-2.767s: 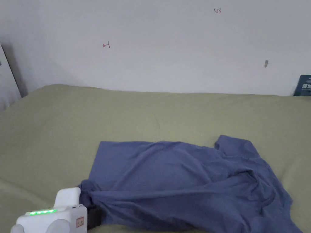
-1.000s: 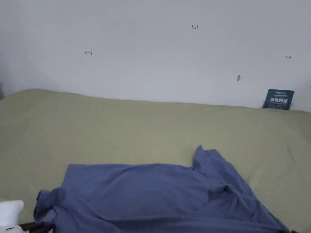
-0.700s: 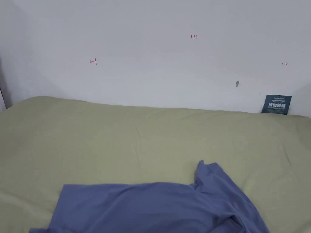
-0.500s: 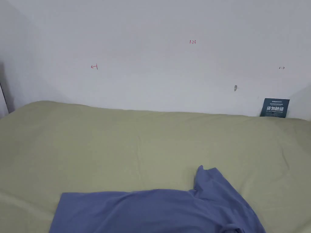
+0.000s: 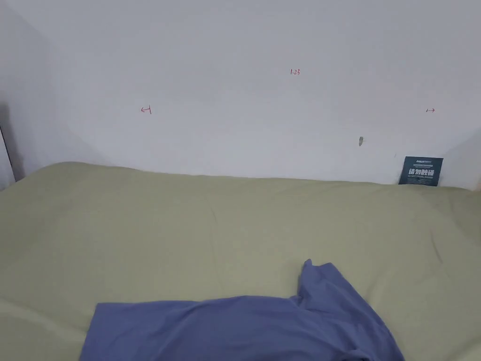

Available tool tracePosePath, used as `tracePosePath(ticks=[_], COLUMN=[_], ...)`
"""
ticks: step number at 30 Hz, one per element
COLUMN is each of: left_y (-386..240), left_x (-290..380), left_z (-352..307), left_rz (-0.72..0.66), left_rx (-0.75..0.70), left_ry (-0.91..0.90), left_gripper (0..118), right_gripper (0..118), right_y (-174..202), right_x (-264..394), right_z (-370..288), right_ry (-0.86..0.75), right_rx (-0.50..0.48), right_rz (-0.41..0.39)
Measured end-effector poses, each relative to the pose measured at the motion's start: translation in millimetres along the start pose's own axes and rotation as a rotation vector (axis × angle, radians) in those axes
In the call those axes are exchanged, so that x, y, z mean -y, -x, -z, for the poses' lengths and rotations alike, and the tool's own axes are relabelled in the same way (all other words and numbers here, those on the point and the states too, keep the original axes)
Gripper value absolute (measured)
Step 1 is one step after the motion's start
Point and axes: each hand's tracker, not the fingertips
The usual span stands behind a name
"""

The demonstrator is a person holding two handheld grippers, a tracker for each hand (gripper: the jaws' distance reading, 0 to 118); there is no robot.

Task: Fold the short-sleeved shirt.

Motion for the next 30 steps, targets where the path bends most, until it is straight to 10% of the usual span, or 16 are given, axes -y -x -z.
tracePosePath(ticks=[6, 8, 10, 11, 19, 27, 30], left_y=[-79.9, -97.9, -105.9, -110.8, -98.9, -18.5, 12.9], left_x=[3.2, 15.1, 29.9, 37.4, 54.6, -73.2, -107.6], left_z=[3.9, 7.8, 14.2, 16.5, 38.0, 151.1, 228.9], left_rz=[0.199, 0.186, 0.174, 0.176, 0.158, 0.055, 0.037], left_rx=[0.011, 0.044, 0.083, 0.083, 0.091, 0.107, 0.088], left_ry=[-0.163, -0.145, -0.137, -0.132, -0.079, 0.034, 0.247], left_gripper=[72, 69, 22, 0, 0, 0, 39], right_gripper=[92, 69, 11, 3, 1, 1, 1], right_y=[68.8, 85.1, 98.8, 104.1, 121.0, 96.2, 81.6], right_x=[-2.6, 5.4, 14.2, 21.4, 43.4, 11.3, -1.9], right_z=[-4.4, 0.2, 6.1, 10.6, 23.6, 48.6, 64.6], right_ry=[-0.114, -0.098, -0.068, -0.054, -0.043, -0.062, -0.052], right_rx=[0.005, -0.001, 0.014, 0.034, -0.013, -0.046, -0.055], right_rz=[-0.081, -0.079, -0.066, -0.071, -0.076, -0.044, -0.024])
